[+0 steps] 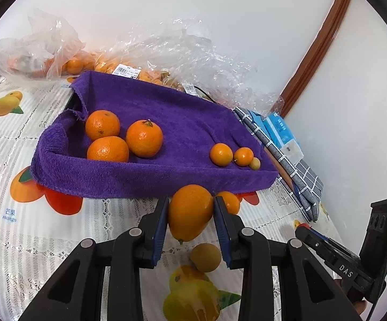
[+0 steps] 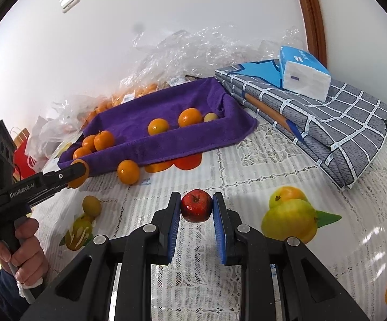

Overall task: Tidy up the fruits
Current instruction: 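Carry both held fruits over the purple towel and lower them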

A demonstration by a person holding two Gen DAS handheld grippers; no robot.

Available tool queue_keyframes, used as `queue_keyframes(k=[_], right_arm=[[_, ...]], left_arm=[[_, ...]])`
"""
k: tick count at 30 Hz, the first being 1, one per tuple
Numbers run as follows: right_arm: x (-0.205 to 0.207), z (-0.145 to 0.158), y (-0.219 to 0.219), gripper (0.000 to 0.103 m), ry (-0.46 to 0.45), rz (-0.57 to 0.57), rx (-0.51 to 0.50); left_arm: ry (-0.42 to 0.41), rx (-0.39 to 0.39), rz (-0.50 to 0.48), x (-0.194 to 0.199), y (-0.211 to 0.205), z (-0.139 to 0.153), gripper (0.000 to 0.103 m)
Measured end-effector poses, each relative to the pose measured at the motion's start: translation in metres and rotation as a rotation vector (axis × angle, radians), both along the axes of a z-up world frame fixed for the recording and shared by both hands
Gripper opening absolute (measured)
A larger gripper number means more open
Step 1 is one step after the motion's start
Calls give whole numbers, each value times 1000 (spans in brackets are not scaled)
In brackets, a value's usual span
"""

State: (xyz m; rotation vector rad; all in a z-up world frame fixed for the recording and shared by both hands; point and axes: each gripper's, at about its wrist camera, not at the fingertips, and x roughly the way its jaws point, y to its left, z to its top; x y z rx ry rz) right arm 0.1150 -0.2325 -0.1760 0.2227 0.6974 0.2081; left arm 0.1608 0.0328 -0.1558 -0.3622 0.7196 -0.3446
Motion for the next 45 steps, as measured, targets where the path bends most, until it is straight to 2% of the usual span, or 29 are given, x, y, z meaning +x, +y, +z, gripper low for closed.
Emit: queue_keyframes(k=[10, 18, 24, 28, 33, 40, 45], right_arm=[[13, 14, 0, 24, -11, -17, -21], [39, 44, 10, 24, -65, 18, -35], [71, 58, 17, 24, -96, 36, -46], [99, 66, 23, 24, -100, 38, -66], [131, 74, 34, 24, -124, 41, -92], [176, 51, 50, 24, -78, 63, -93], [189, 27, 51, 24, -14, 64, -124]], left_arm=[[-50, 12, 68, -10, 12, 13, 32], [-4, 45, 159, 1, 32, 16, 32], [-22, 97, 199, 16, 46, 36, 32], [-29, 162, 244, 38, 53, 49, 32], [-20, 159, 240, 72, 55, 57, 32], [47, 200, 196, 126, 32, 39, 32], [75, 218, 188, 139, 28, 19, 32]])
